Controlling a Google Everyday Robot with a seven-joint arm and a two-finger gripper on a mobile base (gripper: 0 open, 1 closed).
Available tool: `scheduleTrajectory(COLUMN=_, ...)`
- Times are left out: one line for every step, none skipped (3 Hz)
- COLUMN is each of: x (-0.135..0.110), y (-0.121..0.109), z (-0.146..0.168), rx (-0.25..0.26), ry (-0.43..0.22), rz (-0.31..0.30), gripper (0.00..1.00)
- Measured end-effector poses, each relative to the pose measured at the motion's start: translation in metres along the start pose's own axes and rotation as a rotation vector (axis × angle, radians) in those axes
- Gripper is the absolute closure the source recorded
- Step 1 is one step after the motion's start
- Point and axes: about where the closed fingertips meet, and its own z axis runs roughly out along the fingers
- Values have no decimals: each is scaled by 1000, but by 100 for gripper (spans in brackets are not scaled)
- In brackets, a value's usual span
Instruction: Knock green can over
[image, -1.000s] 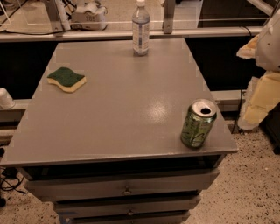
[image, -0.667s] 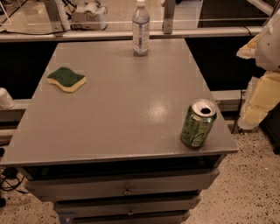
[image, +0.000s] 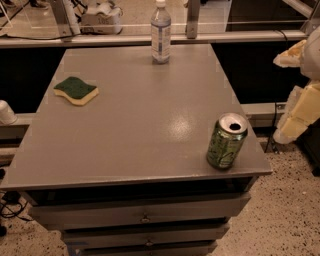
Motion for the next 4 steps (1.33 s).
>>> scheduleTrajectory(x=4, y=-12, z=26, rx=-25, ry=-171, rz=37, gripper=0)
scheduleTrajectory(x=5, y=-21, z=51, rx=-74, ry=-374, rz=102, gripper=0)
scheduleTrajectory(x=-3, y=-14, z=72, rx=-164, ry=-575, rz=155, gripper=0)
scheduleTrajectory(x=-11, y=3, z=79, rx=-261, ry=-757, rz=188, gripper=0)
